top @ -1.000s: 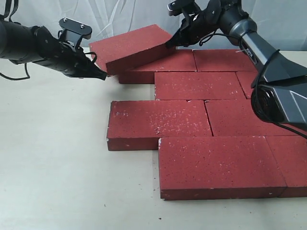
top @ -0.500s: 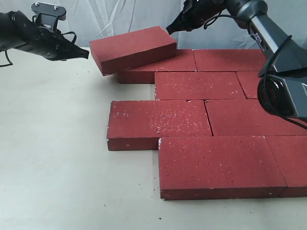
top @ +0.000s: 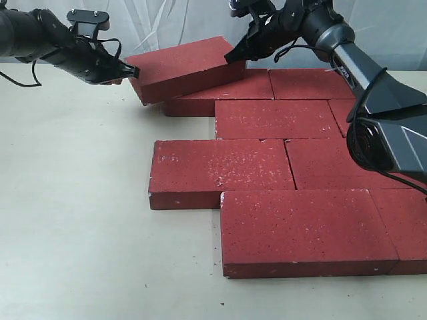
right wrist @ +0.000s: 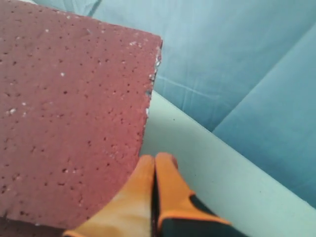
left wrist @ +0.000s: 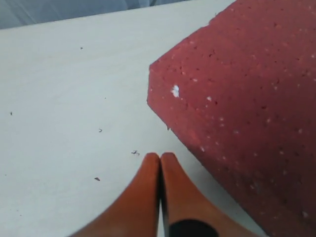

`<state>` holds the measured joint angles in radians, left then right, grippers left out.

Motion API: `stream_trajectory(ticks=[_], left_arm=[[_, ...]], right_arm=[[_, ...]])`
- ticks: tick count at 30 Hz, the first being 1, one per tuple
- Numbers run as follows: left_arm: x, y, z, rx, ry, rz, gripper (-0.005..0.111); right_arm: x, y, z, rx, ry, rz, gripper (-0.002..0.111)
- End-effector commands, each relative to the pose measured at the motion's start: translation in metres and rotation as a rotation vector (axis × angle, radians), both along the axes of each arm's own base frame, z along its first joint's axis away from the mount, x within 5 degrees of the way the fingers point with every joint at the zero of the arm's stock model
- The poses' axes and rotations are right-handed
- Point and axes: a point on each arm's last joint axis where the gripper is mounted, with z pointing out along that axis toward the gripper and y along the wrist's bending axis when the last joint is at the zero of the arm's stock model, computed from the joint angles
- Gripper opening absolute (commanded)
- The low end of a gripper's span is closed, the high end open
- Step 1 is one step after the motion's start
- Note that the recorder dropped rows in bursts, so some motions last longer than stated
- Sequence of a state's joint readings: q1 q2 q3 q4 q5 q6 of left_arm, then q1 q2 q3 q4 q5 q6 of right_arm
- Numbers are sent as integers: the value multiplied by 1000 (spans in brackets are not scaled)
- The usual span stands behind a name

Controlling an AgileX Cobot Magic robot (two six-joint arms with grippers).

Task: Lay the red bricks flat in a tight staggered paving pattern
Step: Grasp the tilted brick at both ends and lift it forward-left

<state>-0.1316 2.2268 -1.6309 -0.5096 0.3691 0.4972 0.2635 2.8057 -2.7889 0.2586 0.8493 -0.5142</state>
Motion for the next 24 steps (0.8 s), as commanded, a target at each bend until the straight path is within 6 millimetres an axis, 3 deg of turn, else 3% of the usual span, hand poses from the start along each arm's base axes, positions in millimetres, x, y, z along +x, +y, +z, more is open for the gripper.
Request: stream_trajectory(ticks=[1, 10, 17, 20, 24], left_arm=[[4, -2, -6, -43, 3, 23, 0], [3, -8, -5, -117, 22, 14, 0], [1, -11, -3, -139, 28, -22, 0], [-1, -9, 10, -109, 9, -49, 0], [-10, -5, 46, -82, -26, -97, 0]], right_arm=[[-4, 1, 16, 19, 5, 38, -1], [-13, 7, 38, 66, 29, 89, -1], [-23, 19, 37, 62, 86, 162, -1], [-32, 29, 44, 24, 100, 222, -1], [-49, 32, 79, -61, 105, 283, -1]])
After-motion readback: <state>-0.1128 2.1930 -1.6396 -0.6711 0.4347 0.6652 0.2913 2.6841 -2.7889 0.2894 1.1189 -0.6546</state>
